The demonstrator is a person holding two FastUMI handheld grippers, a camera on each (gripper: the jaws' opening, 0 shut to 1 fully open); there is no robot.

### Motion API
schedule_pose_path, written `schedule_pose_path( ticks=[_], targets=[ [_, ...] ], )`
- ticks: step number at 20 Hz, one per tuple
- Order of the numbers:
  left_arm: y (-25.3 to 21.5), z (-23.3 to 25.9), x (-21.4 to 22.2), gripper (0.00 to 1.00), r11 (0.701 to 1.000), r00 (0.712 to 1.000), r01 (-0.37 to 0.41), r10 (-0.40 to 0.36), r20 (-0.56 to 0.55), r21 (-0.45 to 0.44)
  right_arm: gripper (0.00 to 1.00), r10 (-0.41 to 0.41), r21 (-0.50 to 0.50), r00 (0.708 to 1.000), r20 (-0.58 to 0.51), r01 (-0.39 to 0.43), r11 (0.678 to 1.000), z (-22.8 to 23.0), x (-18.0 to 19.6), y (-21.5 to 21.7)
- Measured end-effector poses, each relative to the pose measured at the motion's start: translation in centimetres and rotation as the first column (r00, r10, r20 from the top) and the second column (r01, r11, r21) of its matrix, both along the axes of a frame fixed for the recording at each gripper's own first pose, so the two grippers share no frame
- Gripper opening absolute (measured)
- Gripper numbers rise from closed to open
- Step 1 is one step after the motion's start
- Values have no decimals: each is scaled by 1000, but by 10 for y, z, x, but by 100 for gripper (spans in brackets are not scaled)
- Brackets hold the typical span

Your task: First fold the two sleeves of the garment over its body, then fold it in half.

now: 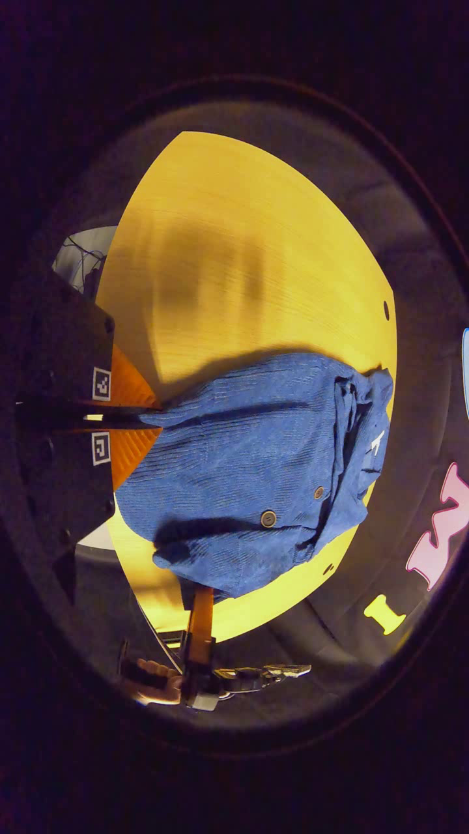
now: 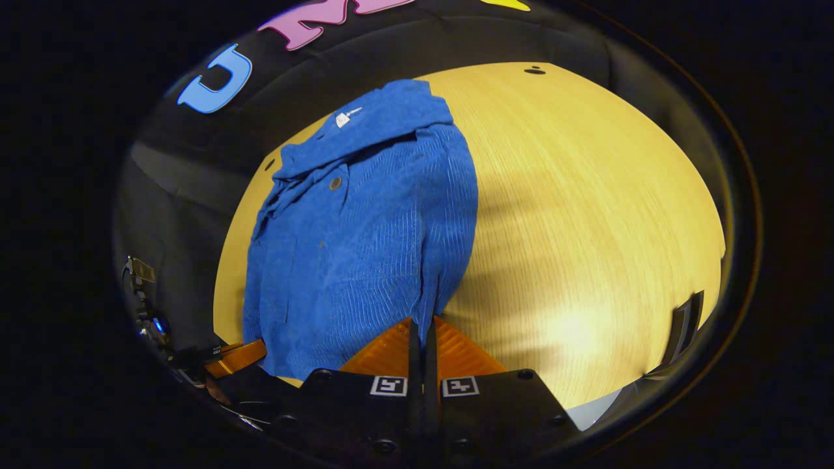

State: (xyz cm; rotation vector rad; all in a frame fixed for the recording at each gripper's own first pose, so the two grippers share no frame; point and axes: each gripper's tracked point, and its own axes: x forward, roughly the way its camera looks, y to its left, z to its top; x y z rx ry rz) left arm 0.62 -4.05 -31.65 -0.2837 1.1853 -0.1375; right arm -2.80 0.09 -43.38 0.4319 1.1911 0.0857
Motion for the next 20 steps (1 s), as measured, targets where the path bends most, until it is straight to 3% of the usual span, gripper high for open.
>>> schedule_pose_path(
  ticks=[4, 8, 15, 18, 20],
  targets=[
    [3, 54, 42, 1, 998, 993, -16, 23, 113, -65, 5, -27, 46, 992, 122, 21, 999, 52, 55, -1],
    [17, 101, 128, 1, 996, 973, -34, 53, 223, -86, 4, -41, 66, 971, 237, 26, 997, 88, 136, -3],
    [55, 134, 325, 1, 999, 919, -38, 37, 393, -7, 4, -102, 85, 907, 410, 73, 994, 114, 325, -16],
    [69, 126, 414, 1, 997, 880, -35, 1, 475, 62, 4, -128, 48, 864, 487, 119, 992, 102, 401, -35],
    [75, 111, 466, 1, 995, 869, -48, -3, 495, 91, 4, -125, 10, 854, 505, 139, 990, 82, 448, -45]
  ],
)
